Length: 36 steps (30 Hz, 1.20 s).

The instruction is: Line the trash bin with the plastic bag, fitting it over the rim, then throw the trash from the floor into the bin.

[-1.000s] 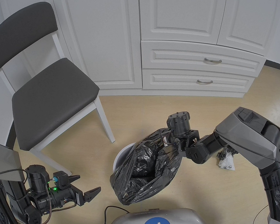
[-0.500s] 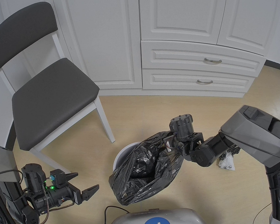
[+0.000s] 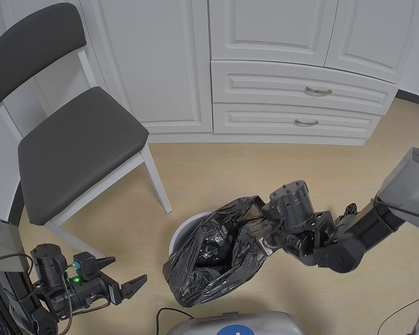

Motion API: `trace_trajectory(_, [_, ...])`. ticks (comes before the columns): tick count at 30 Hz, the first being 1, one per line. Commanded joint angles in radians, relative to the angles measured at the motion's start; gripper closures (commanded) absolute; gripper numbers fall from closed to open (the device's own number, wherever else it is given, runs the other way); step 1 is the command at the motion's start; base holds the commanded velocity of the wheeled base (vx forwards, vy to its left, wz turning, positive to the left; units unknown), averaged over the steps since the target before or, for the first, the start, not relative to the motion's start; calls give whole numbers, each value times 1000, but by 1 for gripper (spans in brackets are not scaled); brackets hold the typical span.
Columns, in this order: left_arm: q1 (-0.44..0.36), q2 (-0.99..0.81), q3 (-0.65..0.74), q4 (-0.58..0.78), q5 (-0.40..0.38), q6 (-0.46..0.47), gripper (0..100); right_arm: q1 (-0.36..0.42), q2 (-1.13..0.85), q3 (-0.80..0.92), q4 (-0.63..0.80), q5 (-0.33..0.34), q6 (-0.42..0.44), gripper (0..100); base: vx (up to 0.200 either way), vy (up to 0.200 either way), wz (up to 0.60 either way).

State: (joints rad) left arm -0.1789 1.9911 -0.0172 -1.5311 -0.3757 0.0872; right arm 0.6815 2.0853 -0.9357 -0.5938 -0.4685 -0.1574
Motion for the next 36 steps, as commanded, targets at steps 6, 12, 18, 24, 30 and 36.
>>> trace_trajectory(6, [44,-8,11,-1,0,0,0,182,130,-15,-4,-13,-4,0,0,0,0])
trace_trajectory(12, [49,-11,10,0,0,0,0,159,303,-117,-9,-15,-1,0,0,0,0])
trace_trajectory(18, [49,-11,10,-1,-2,0,0,148,355,-161,-11,-35,56,0,0,0,0])
trace_trajectory(24, [49,-11,11,-1,-2,0,0,150,256,-41,0,-33,18,0,0,0,0])
trace_trajectory(30, [42,-12,16,-1,-2,2,0,159,191,95,48,-24,-34,0,0,0,0])
trace_trajectory(36, [41,-11,16,-1,-2,2,0,164,208,11,39,-21,-14,0,0,0,0])
